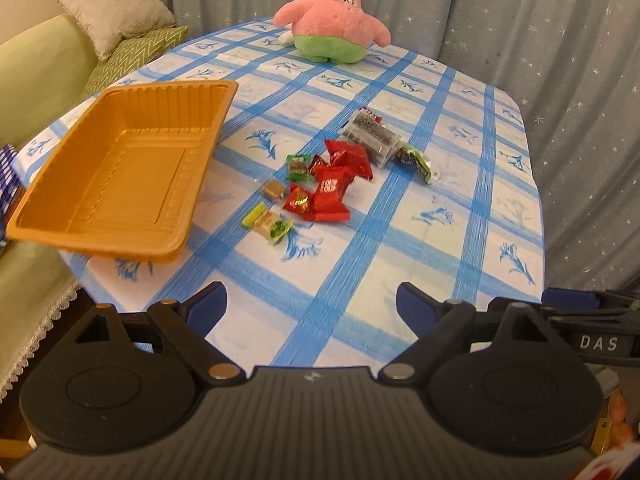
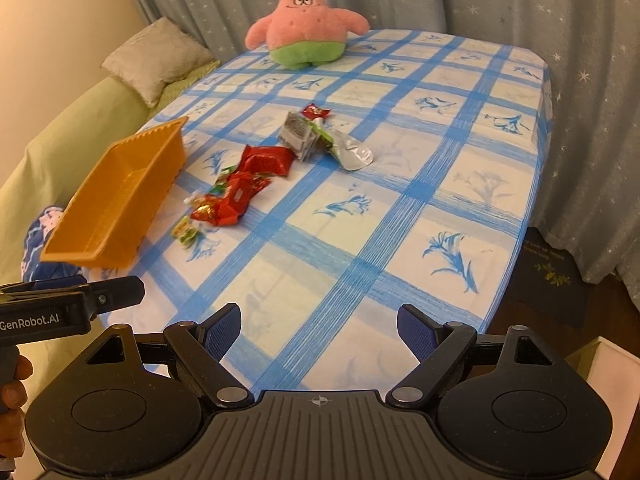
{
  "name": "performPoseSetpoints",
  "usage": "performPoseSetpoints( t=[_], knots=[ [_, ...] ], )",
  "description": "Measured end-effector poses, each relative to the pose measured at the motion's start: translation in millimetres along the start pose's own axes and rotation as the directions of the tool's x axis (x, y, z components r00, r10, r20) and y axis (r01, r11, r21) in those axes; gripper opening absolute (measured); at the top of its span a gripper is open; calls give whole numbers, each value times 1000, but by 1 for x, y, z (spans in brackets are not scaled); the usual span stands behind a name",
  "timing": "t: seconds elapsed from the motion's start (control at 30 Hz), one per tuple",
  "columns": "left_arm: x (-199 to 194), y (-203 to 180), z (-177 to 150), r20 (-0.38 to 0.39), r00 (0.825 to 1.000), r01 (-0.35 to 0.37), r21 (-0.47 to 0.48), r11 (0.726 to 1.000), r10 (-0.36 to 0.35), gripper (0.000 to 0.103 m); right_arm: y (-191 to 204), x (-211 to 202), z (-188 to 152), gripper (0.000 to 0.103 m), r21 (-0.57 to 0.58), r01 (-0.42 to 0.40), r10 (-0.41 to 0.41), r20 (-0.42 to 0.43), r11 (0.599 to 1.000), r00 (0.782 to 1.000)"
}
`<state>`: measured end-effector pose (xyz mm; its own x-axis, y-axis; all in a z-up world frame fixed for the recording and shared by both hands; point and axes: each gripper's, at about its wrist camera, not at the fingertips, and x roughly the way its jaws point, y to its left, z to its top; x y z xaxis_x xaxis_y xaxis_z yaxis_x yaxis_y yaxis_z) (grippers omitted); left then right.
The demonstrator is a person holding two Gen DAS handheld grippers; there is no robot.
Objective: Organize snacks
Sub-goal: 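Reach the left tool to the yellow-green candy while the right tool reaches the silver pouch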
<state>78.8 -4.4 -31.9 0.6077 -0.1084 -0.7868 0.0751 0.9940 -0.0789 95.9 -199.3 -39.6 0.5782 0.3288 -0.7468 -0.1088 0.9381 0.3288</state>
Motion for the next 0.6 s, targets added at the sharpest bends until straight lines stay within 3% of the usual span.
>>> performPoseSetpoints(
  t=[0.23,0.37,0.6],
  knots=[
    [25,-1,23,26,999,27,51,998,-28,84,-3,17,20,85,58,41,-41,10,997,999],
    [40,2,34,12,999,46,69,997,-47,74,0,24,30,85,89,73,-74,15,993,997],
    [61,13,47,1,999,48,36,998,-48,64,8,36,41,85,123,120,-124,23,985,992]
  ],
)
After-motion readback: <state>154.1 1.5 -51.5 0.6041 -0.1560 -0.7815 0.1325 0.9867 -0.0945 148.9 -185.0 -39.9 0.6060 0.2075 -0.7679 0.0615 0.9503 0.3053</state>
